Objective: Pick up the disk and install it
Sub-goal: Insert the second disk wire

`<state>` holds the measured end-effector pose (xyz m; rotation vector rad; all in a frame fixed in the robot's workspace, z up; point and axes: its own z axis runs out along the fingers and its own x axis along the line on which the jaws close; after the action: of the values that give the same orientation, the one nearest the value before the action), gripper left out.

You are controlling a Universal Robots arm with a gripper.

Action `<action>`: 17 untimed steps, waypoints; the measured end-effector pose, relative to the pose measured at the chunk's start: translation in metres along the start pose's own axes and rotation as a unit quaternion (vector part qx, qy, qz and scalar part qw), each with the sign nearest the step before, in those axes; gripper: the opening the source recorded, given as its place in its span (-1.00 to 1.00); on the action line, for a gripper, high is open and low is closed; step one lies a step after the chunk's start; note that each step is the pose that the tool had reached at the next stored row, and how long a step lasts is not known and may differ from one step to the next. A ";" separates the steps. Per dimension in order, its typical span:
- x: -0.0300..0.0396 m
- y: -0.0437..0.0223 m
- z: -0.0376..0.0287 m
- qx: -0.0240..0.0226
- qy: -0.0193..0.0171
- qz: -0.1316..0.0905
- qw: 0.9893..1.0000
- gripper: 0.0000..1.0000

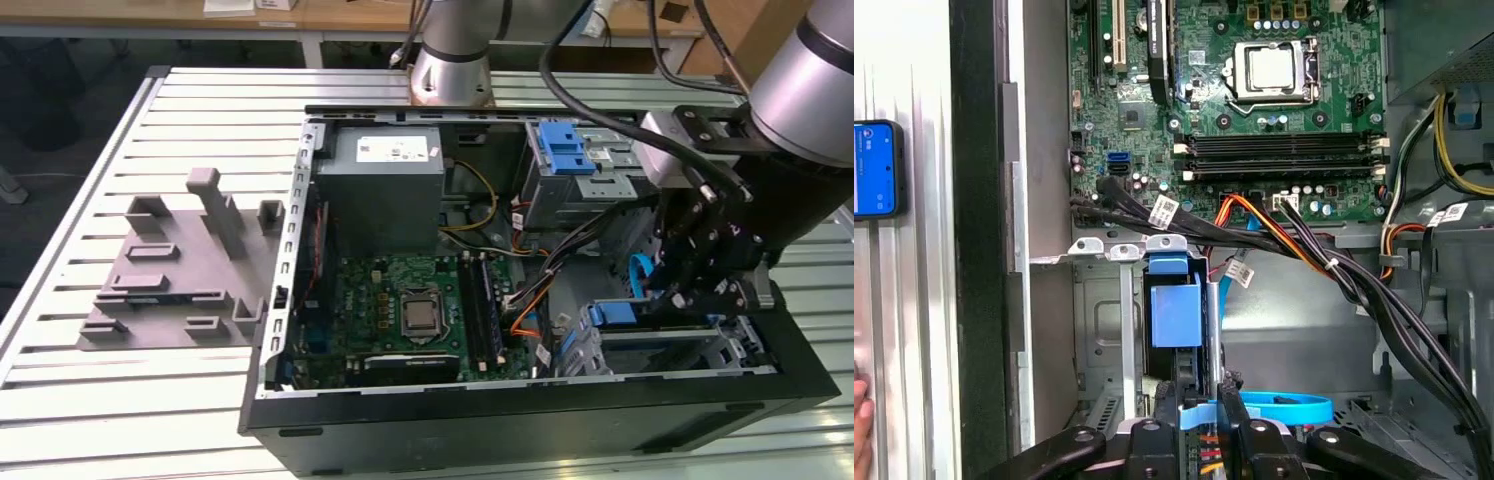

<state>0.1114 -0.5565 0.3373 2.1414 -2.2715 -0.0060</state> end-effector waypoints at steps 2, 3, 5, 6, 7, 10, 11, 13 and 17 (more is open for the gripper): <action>0.0000 0.0000 -0.0022 0.000 0.000 0.000 1.000 -0.39; 0.0001 0.0001 -0.0034 0.000 0.000 0.000 1.000 -0.39; 0.0001 0.0001 -0.0062 0.000 0.000 0.000 1.000 -0.39; 0.0001 0.0001 -0.0074 -0.001 0.000 0.000 1.000 -0.39; 0.0001 0.0001 -0.0085 -0.001 0.000 0.000 1.000 -0.39; 0.0001 0.0002 -0.0092 -0.001 0.000 0.000 1.000 -0.55; 0.0001 0.0002 -0.0092 -0.001 0.000 0.000 1.000 -0.67; 0.0001 0.0001 -0.0094 -0.001 0.000 0.000 1.000 -0.79; 0.0001 0.0002 -0.0093 -0.001 0.000 0.000 1.000 -0.79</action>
<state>0.1114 -0.5565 0.3467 2.1406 -2.2708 -0.0075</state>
